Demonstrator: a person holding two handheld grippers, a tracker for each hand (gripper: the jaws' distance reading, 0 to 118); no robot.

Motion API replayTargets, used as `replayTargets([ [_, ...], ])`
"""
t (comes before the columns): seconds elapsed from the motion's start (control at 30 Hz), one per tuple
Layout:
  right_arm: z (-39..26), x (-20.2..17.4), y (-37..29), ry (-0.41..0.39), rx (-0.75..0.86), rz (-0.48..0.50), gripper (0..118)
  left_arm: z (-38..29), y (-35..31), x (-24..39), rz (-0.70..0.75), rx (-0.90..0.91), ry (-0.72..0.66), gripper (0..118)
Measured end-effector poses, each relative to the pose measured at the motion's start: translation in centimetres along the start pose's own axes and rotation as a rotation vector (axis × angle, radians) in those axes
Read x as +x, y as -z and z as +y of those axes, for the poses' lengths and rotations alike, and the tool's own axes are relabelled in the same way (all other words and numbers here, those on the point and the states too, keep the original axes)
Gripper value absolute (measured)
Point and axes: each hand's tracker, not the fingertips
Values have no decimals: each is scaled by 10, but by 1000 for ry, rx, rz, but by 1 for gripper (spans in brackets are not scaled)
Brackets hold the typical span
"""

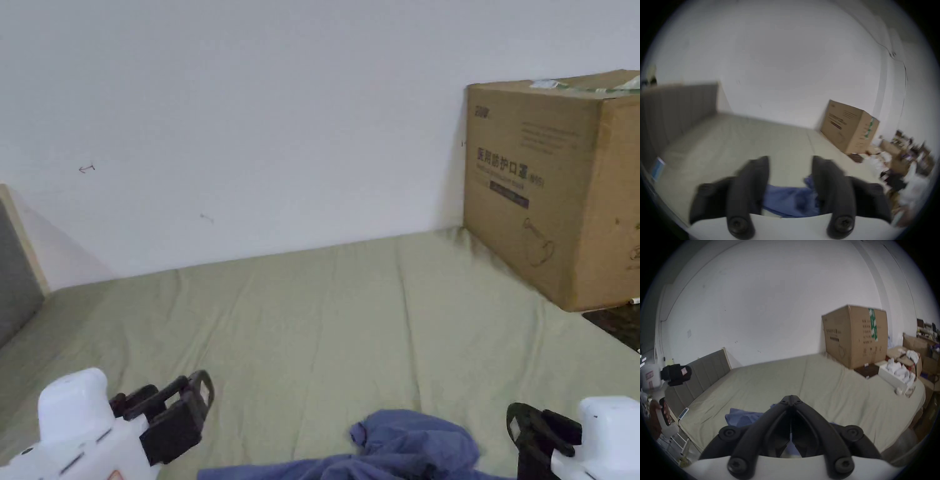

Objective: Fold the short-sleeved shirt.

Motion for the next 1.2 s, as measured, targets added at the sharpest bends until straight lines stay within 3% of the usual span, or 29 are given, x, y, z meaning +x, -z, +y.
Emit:
replayTargets([
  [0.03, 2, -5, -4, -14, 31, 0, 0, -5, -11, 5, 59, 31, 65, 15],
  [0.07, 5, -11, -9, -16, 71, 17, 0, -14, -21, 9, 147, 33, 162, 0],
  [0.1, 9, -15, -13, -16, 104, 36, 0, -20, -28, 12, 187, 65, 238, 0],
  [0.17, 17, -22, -19, -15, 150, 50, 0, -25, -38, 4, 61, 21, 199, 0],
  [0.33, 28, -31, -14, -17, 134, 54, 0, -25, -23, -17, 104, -64, 66, 0],
  [0.43, 26, -30, -4, -6, 76, 43, 0, -15, 35, -43, 125, -243, 25, 0],
  [0.53, 18, -26, 10, -15, 16, 59, 0, -24, 133, -76, 58, -633, -51, 0],
  [0.57, 14, -25, 15, -24, -1, 62, 0, -36, 164, -86, 17, -767, -104, 24],
  [0.6, 11, -24, 20, -32, -16, 57, 0, -53, 188, -92, 1, -820, -158, 60],
  [0.63, 9, -22, 25, -33, -30, 52, 0, -66, 203, -94, 19, -837, -158, 85],
  [0.87, 1, -7, 53, 31, -113, 42, 0, -173, 265, -90, 99, -985, -50, 106],
  [0.97, 4, -2, 66, -26, -126, 8, 0, -175, 255, -55, 150, -889, 176, 102],
  [1.03, 9, 5, 87, -39, -158, 17, 0, -167, 238, -48, 113, -847, 195, 73],
  [1.1, 16, 14, 126, -41, -287, 53, 0, -160, 219, -38, 117, -796, 224, 15],
  [1.17, 20, 23, 171, -46, -420, 83, 0, -151, 198, -50, 78, -751, 182, 9],
  [1.2, 21, 26, 192, -47, -474, 78, 0, -145, 185, -57, 7, -739, 73, 9],
])
